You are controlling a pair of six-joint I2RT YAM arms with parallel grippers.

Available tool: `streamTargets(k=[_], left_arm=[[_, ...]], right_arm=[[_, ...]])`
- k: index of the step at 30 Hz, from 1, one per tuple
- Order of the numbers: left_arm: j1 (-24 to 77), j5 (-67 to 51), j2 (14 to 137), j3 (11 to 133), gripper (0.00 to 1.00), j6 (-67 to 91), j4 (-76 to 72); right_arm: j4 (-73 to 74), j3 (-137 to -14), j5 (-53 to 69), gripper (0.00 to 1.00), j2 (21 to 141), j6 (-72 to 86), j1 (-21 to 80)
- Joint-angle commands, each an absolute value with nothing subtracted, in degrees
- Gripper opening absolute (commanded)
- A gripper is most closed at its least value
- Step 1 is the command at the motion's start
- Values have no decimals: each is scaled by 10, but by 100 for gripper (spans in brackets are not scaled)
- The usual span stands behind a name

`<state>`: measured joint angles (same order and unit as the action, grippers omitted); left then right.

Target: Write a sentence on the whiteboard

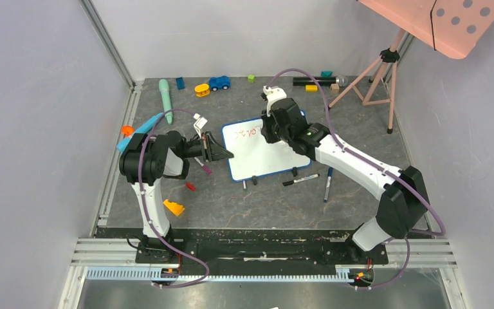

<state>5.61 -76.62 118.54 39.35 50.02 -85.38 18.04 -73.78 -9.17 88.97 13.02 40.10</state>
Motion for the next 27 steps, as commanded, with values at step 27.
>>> streamTargets(k=[27], left_arm=[[57,-787,1192,390,2,488,-892]], right_arm=[[163,-706,-107,0,878,144,398]])
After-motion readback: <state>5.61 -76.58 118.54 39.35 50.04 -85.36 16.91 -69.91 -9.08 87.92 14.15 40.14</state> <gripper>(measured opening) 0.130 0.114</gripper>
